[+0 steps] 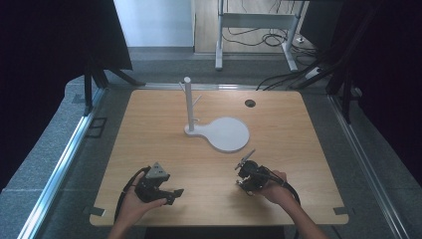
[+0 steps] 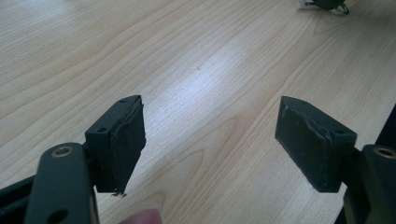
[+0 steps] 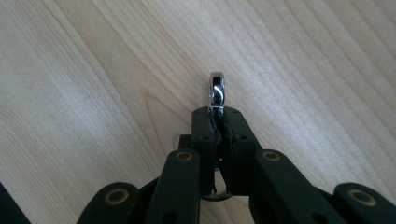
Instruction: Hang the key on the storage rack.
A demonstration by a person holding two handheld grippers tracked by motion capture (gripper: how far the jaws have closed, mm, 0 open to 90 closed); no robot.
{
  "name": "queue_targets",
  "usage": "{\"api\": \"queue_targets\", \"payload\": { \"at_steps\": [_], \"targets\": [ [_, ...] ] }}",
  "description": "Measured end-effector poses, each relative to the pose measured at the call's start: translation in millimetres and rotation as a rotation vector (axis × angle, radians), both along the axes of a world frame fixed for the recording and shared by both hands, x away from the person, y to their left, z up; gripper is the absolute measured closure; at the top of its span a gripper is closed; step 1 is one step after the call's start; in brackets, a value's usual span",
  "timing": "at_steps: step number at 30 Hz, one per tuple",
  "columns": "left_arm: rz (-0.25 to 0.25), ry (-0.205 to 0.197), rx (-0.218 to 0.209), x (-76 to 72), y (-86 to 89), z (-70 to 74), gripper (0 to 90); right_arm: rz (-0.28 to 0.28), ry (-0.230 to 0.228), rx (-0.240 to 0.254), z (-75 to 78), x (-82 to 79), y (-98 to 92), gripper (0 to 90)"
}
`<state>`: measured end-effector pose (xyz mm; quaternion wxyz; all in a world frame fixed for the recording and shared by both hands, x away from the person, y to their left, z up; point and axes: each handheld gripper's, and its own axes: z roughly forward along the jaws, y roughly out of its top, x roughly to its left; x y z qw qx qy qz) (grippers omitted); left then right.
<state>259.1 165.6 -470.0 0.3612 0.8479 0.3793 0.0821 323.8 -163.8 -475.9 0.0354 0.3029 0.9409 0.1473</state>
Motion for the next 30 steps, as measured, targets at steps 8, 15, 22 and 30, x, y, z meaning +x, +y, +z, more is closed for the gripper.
{"api": "queue_targets", "payload": {
  "at_steps": [8, 15, 22, 30],
  "targets": [
    [-0.006, -0.004, -0.001, -1.9, -2.3, 1.6, 24.9, -0.001, -0.055, 0.021, 19.3, -0.1, -0.3, 84.2],
    [-0.011, -0.003, 0.002, -1.6, -3.2, 0.9, 24.9, -0.010, -0.104, 0.049, 38.8, 2.9, -2.8, 84.2],
    [-0.011, -0.001, 0.003, -1.5, -3.7, 0.4, 24.9, -0.023, -0.146, 0.083, 55.7, 8.4, -4.8, 84.2],
    [-0.012, 0.002, 0.005, -1.5, -5.2, -0.5, 24.9, -0.030, -0.171, 0.099, 65.9, 12.5, -4.4, 84.2]
  ]
}}
